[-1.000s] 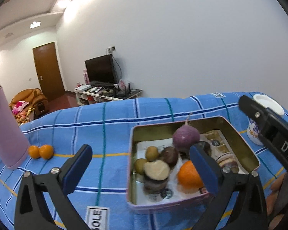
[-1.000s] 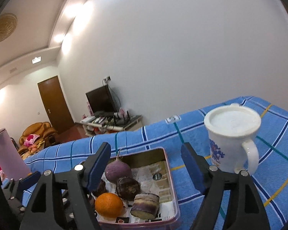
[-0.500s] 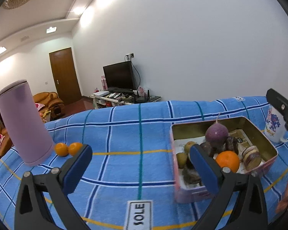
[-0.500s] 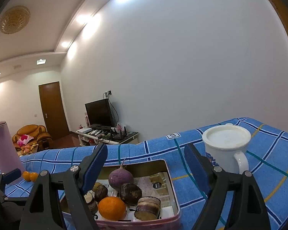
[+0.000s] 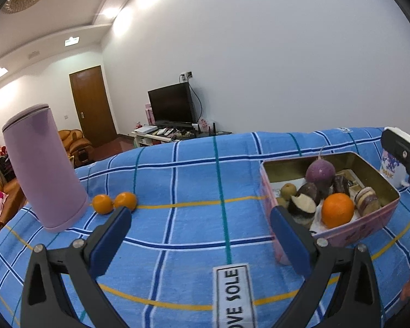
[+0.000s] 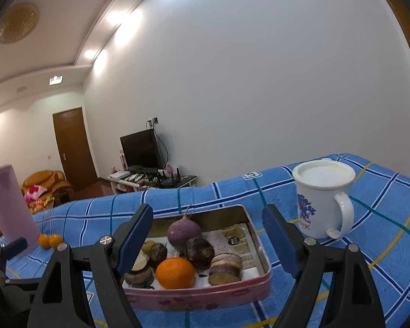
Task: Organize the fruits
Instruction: 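Withdraw both grippers from the tin toward the two small oranges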
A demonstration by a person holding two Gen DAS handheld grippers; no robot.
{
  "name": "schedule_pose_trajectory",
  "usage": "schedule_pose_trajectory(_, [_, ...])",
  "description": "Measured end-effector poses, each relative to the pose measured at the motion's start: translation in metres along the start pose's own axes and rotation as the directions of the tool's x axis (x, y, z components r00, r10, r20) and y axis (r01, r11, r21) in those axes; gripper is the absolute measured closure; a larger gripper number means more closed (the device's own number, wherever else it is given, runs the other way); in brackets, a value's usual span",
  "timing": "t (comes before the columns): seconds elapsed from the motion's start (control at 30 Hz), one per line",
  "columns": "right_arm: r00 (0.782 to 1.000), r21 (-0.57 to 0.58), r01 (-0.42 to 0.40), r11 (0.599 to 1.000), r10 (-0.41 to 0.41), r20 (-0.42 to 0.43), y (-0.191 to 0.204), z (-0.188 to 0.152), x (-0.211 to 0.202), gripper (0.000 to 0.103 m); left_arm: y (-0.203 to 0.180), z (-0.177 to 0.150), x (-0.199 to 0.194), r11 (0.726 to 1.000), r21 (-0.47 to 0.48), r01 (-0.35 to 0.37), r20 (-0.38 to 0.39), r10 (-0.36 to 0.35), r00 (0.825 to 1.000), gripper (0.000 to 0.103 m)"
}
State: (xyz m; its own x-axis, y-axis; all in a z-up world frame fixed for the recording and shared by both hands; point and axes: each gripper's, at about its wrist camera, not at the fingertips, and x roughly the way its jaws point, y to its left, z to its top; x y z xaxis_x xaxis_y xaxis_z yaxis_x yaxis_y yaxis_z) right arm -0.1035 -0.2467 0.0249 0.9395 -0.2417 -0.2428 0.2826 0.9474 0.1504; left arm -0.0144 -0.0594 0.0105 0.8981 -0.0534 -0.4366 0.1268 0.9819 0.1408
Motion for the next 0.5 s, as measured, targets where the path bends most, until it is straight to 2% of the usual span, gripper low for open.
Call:
schedule_pose_trajectory(0.17, [0.999, -0.036, -0.027, 0.999, 0.026, -0.026, 0.02, -0.006, 0.003, 0.02, 0.015, -0.002, 0.003, 1.0, -0.011, -0.016, -0.011, 0.016, 1.0, 0.0])
schedule_pose_trajectory(0.5, [0.991, -0.042, -0.098, 0.994, 0.094, -0.096, 0.064, -0.015, 0.017, 0.02, 0.061, -0.006, 0.017, 0.994, -0.018, -0.106, -0.044, 0.105, 0.994, 0.0])
